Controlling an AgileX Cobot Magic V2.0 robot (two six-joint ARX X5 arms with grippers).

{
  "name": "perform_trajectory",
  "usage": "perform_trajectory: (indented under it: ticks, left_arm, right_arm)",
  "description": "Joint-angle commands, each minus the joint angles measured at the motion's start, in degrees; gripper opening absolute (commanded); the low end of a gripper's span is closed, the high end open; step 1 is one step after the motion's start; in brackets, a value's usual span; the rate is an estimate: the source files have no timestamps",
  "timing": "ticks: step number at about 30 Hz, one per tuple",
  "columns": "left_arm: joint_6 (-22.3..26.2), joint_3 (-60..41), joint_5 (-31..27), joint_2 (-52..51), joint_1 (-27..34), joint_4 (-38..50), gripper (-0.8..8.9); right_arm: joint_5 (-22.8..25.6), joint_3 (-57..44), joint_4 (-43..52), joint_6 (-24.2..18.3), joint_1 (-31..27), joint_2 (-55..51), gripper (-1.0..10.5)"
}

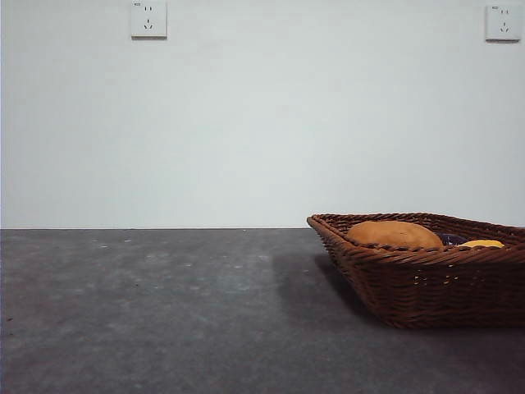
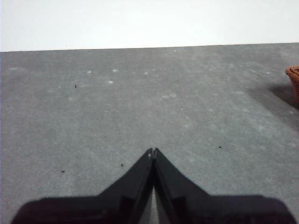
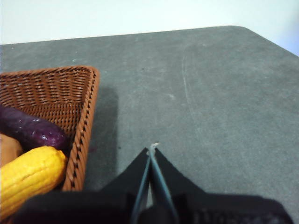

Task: Help me put the vegetables on the table into the basket

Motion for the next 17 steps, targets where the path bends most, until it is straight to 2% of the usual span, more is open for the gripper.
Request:
perform_trajectory:
  ticks: [1,17]
  left_arm:
    - [-0.5,-0.5,0.1,0.3,0.2,0.4,-0.03]
    - [-0.5,-0.5,0.1,1.0,0.2,0.4,-0.03]
  right_arm:
    - [0.0,-0.5,0.7,0.9,0.0,-0.2,0.0]
    - [0.0,-0.5,0.6,0.9,0.0,-0.1,0.0]
